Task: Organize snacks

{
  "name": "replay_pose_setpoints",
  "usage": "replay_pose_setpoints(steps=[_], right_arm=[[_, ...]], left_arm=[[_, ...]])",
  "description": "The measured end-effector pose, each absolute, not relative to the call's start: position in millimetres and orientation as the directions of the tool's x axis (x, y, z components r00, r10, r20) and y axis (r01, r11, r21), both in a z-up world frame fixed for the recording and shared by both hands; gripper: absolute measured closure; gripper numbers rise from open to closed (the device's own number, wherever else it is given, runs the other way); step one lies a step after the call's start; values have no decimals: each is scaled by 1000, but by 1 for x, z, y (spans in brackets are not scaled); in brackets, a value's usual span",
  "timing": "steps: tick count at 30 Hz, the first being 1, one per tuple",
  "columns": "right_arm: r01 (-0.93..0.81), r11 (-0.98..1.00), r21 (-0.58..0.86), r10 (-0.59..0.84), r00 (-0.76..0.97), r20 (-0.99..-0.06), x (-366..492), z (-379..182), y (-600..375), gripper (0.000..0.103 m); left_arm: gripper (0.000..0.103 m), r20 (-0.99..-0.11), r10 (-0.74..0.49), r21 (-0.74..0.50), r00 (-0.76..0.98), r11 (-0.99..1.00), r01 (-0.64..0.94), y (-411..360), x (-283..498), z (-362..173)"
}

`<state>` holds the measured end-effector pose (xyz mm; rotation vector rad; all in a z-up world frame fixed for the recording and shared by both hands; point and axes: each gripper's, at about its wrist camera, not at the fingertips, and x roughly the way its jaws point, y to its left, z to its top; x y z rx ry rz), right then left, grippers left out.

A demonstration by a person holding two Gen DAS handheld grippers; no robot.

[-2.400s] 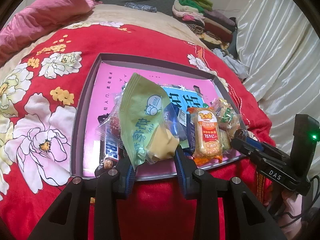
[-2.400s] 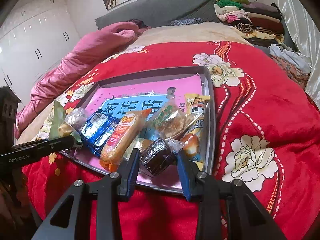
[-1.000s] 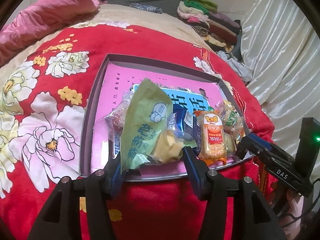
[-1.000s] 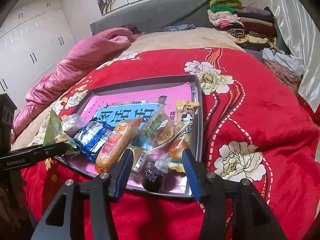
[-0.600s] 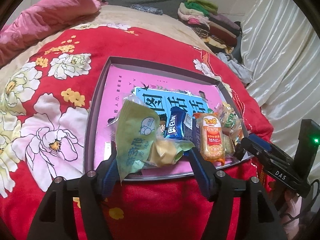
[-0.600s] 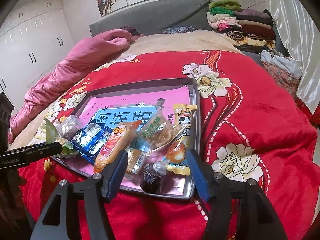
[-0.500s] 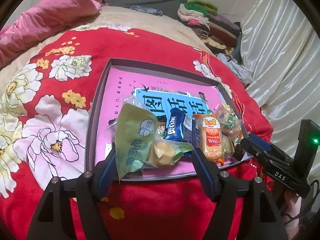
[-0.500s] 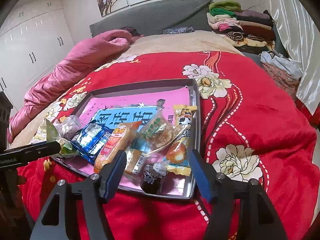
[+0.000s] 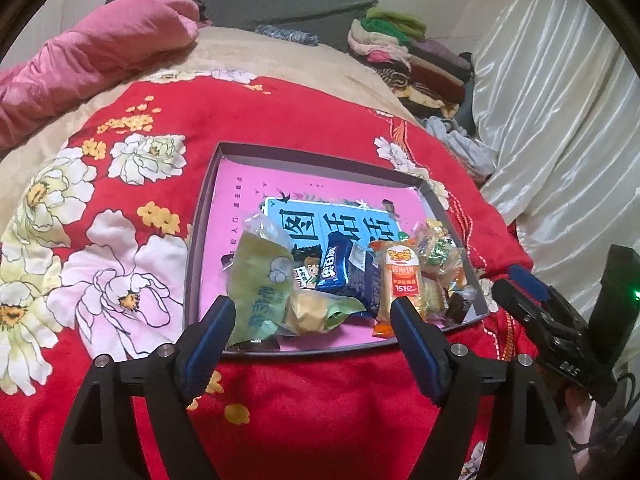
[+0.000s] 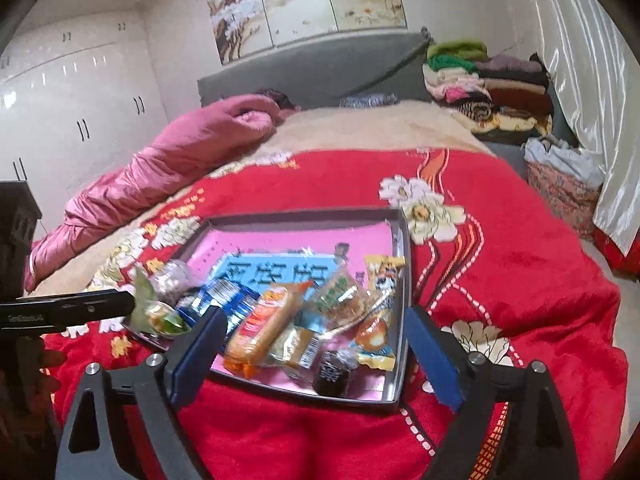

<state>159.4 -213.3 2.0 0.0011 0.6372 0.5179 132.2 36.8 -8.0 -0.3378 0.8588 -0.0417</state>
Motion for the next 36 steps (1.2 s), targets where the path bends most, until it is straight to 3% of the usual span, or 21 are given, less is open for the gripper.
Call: replay_pose_setpoints(steps=[5, 20, 36], right_arm=[[-464, 872, 158, 471, 705, -530, 136, 15, -213, 6], [-392, 907, 156, 389, 634, -669, 84, -9, -195, 5], [-392, 913, 115, 359, 637, -682, 68, -12, -193, 5]], left_arm=[[21, -732, -157, -294, 663, 950, -100, 36, 118, -1], [21, -791, -126, -259, 599, 955, -141, 19, 69, -29], [21, -790, -99, -211, 605, 970, -117, 2, 46, -28]])
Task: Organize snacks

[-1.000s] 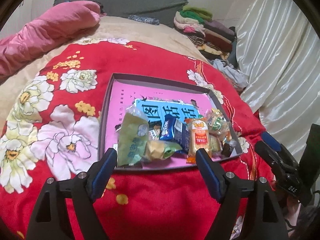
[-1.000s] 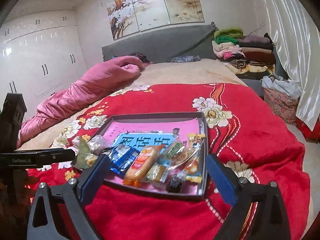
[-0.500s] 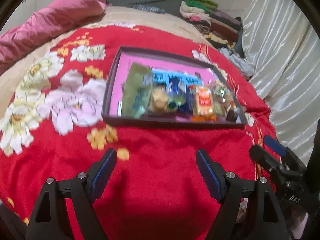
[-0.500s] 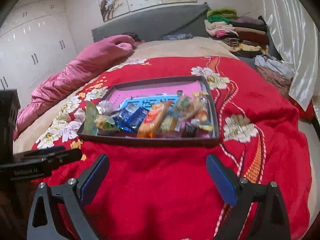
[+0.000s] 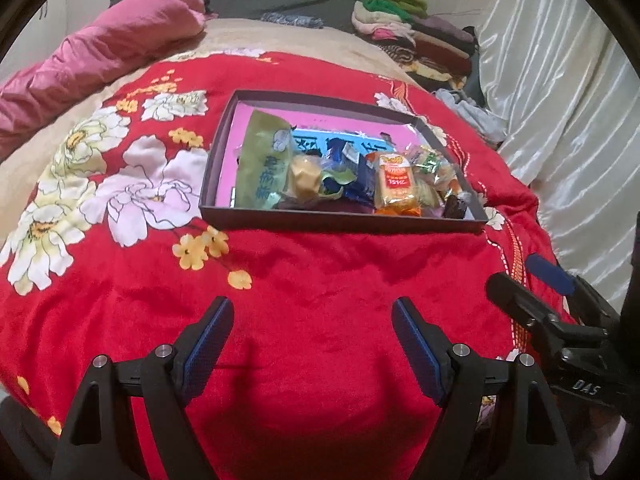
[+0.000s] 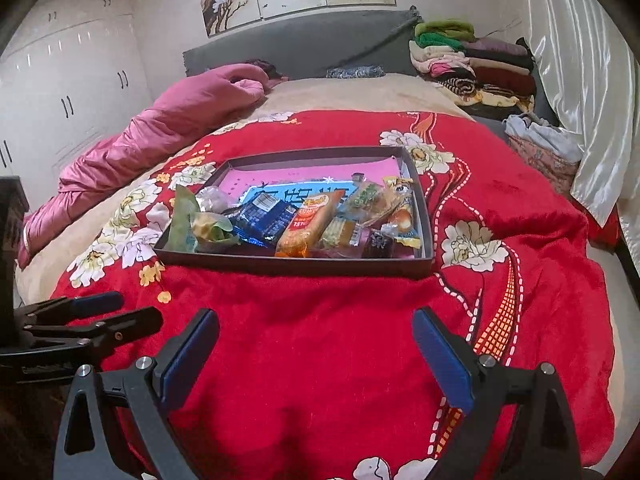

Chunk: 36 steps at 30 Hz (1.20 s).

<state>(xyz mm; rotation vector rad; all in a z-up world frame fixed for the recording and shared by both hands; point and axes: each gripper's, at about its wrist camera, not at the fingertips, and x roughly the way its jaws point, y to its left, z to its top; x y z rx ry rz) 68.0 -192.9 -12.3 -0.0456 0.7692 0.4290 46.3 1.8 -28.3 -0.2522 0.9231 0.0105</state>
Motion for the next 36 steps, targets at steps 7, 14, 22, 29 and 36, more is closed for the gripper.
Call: replay_pose_setpoints(steps=[7, 14, 22, 29, 36], right_arm=[[-390, 913, 118, 360, 636, -683, 67, -12, -194, 5], [-391, 912, 121, 362, 633, -684, 67, -13, -195, 5], [-391, 912, 122, 362, 632, -685, 67, -13, -194, 5], [-391, 912, 122, 362, 632, -686, 67, -13, -194, 5], [-390, 913, 122, 362, 632, -686, 67, -14, -195, 5]], left_arm=[[21, -790, -104, -210, 604, 972, -107, 0, 45, -27], [21, -792, -100, -207, 603, 972, -110, 0, 44, -27], [21, -795, -84, -193, 601, 974, -119, 0, 44, -26], [21, -797, -83, -188, 599, 976, -114, 0, 44, -27], [21, -799, -84, -189, 595, 975, -116, 0, 44, -27]])
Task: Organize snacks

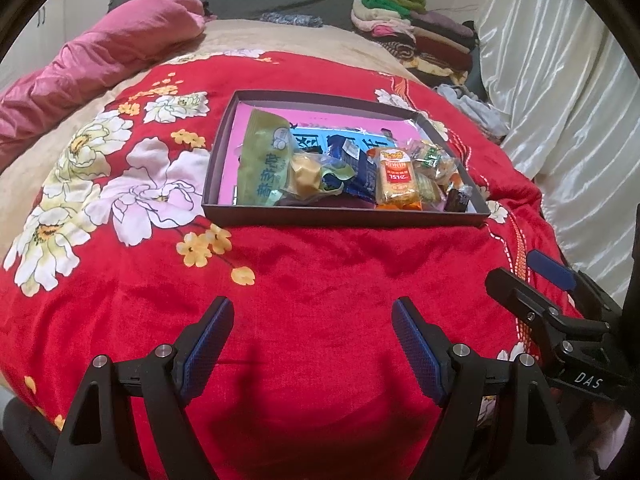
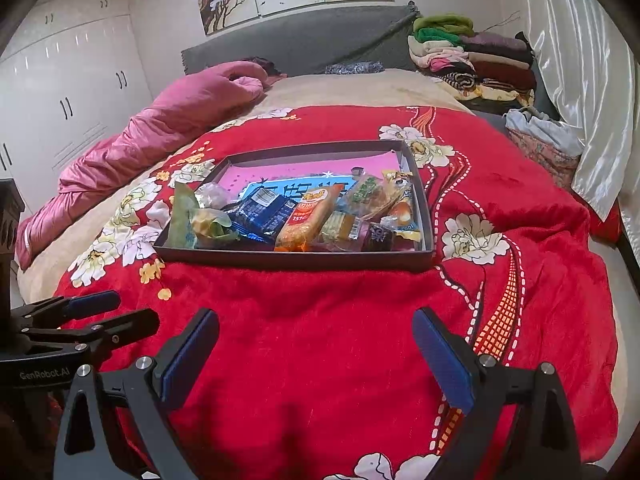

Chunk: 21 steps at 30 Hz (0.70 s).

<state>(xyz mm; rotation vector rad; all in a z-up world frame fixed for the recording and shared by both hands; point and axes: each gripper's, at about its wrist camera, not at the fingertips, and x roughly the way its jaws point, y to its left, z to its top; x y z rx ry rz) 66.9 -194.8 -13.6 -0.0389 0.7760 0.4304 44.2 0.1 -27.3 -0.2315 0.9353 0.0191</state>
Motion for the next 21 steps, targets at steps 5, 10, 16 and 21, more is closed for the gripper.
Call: replay_pose_setpoints(steps=[5, 10, 16, 21], right_arm=[[-390, 913, 122, 362, 632, -685, 67, -13, -195, 5], [-389, 913, 123, 362, 631, -686, 67, -13, -195, 5], [-384, 915, 126, 360, 633, -685, 68, -14, -197, 5], [-368, 920, 133, 354, 636, -685, 71, -16, -201, 5]], left_arm=[[21, -798, -84, -187, 596, 976, -114, -1, 44, -28], [21, -790, -83, -188, 608, 976, -111, -2, 43, -26], [21, -774, -81, -182, 629, 978, -98, -5, 42, -20], [21, -775, -55, -166, 629, 979, -118, -3, 43, -20]])
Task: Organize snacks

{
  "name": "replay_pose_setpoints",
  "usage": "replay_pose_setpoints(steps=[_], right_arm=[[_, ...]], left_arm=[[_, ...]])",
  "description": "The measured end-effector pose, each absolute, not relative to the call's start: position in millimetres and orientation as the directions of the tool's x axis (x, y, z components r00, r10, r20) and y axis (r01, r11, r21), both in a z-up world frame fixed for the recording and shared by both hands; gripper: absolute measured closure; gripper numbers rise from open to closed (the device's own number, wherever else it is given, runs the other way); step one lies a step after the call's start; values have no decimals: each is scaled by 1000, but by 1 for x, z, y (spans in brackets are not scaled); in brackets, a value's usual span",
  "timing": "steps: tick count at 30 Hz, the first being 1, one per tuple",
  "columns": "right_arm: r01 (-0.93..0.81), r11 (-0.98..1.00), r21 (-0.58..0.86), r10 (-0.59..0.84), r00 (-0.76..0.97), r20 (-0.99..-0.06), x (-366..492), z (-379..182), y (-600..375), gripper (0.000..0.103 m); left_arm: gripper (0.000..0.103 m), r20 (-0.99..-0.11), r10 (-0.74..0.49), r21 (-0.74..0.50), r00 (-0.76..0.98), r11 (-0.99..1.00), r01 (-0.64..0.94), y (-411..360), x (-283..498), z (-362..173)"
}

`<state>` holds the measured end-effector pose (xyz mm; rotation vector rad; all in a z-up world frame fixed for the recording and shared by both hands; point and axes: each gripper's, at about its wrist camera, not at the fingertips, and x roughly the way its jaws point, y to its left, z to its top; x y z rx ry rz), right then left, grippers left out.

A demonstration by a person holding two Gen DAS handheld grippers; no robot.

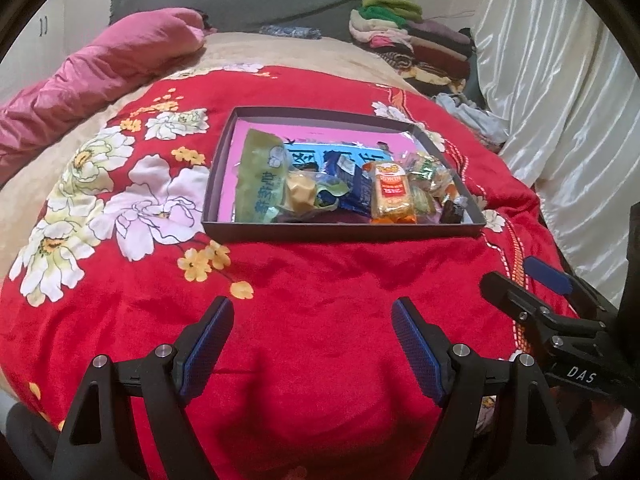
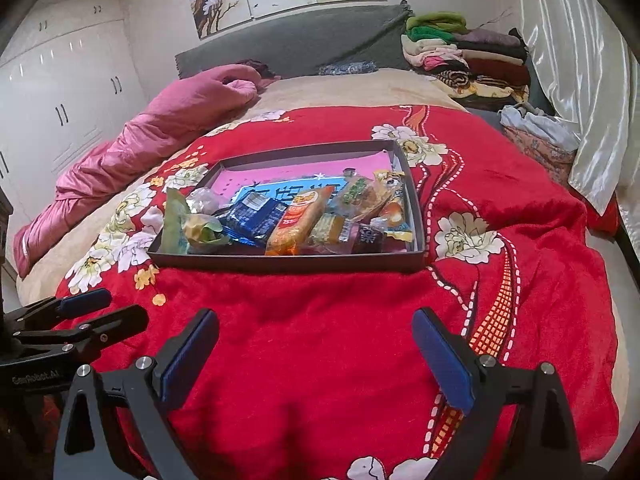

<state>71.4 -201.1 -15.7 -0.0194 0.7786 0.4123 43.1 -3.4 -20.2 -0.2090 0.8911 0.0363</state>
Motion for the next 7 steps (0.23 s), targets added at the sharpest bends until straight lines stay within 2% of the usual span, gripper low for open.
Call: replay_pose_setpoints(steps=[7], right_arm=[[-321, 937, 141, 328, 662, -674, 86, -16, -216, 5]], left_arm=[[21, -760, -60, -203, 647, 968, -148, 15, 48, -19]])
